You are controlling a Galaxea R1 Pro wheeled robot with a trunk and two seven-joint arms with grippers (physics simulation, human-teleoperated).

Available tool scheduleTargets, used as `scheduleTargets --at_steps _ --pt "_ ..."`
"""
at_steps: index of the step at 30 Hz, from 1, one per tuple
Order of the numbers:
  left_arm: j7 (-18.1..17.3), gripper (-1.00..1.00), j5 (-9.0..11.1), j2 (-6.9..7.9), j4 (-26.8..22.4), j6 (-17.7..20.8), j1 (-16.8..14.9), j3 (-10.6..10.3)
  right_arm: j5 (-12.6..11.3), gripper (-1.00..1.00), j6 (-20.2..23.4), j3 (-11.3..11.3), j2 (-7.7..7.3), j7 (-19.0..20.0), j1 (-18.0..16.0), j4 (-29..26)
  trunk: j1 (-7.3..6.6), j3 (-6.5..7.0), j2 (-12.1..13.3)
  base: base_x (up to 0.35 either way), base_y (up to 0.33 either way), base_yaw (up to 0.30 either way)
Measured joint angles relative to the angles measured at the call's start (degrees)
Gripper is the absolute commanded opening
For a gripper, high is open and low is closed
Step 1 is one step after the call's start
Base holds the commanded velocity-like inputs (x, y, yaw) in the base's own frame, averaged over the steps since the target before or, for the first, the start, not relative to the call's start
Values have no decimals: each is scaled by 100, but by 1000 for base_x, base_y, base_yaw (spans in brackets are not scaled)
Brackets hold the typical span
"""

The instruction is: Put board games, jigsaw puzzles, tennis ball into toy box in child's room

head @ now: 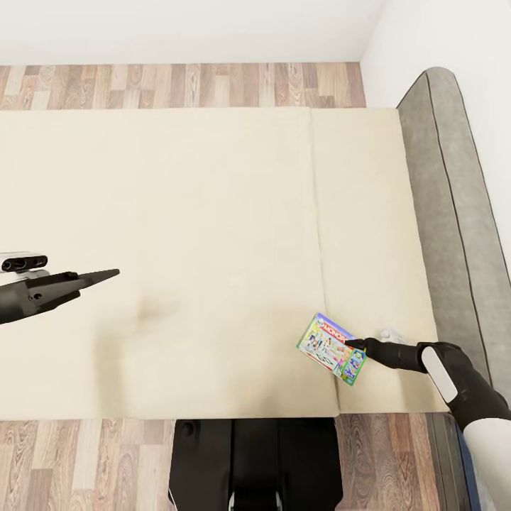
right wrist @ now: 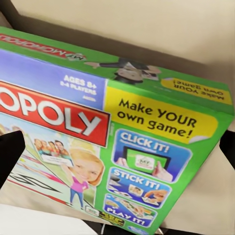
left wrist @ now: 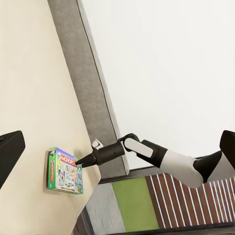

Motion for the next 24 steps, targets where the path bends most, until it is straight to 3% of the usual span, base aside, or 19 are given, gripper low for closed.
scheduleTargets --at_steps 18,24 --pt "0 100 4 -1 0 -4 0 1 -33 100 25 -8 15 51 0 -4 0 -54 0 0 0 0" --pt "0 100 3 -1 0 0 0 1 -39 100 53 -9 95 99 -29 -27 0 -68 0 0 0 0"
